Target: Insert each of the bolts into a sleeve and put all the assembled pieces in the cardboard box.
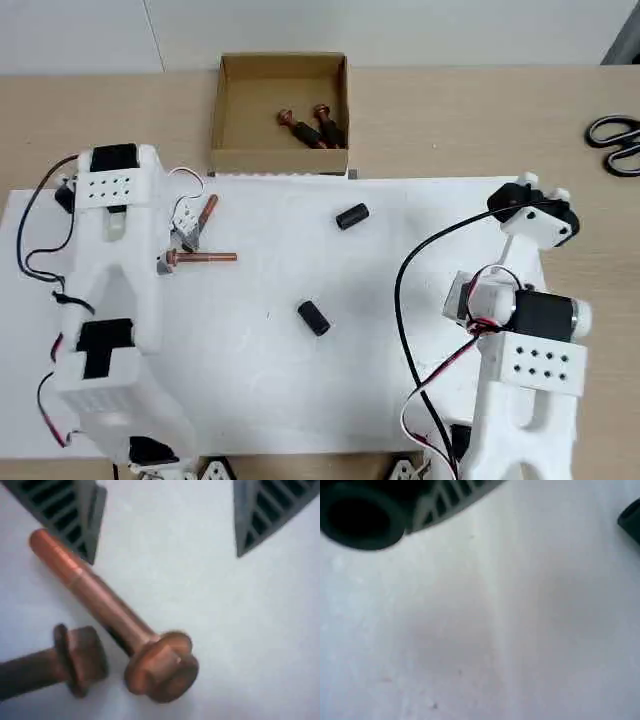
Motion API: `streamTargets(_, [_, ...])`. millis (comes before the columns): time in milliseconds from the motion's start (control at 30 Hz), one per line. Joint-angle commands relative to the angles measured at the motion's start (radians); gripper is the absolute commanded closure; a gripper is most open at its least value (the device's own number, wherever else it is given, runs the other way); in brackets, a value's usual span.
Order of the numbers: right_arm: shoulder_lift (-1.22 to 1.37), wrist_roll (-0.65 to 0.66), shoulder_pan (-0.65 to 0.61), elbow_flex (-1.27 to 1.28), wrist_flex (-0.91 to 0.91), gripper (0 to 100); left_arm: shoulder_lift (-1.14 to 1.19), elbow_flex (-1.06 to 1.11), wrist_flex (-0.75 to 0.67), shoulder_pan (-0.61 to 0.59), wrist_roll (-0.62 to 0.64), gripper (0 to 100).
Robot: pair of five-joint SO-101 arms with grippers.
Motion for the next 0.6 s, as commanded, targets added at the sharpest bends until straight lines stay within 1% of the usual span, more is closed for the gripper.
streamTargets(0, [-0.007,0.009,-0.005,-0.008,-0.021,99.6,0.035,-0.042,-0.028,0.008,0.006,82])
streamTargets(200, [-0.007,0.009,-0.005,-0.008,-0.021,99.6,0.100,-0.048,-0.066,0.006,0.006,82])
streamTargets(367, [-0.007,0.009,-0.010,0.015,-0.021,99.6,0.107,-0.051,-0.101,0.006,0.006,82])
streamTargets(567, [-0.016,0.002,-0.067,0.066,-0.025,99.6,0.112,-0.056,-0.127,0.006,0.005,82])
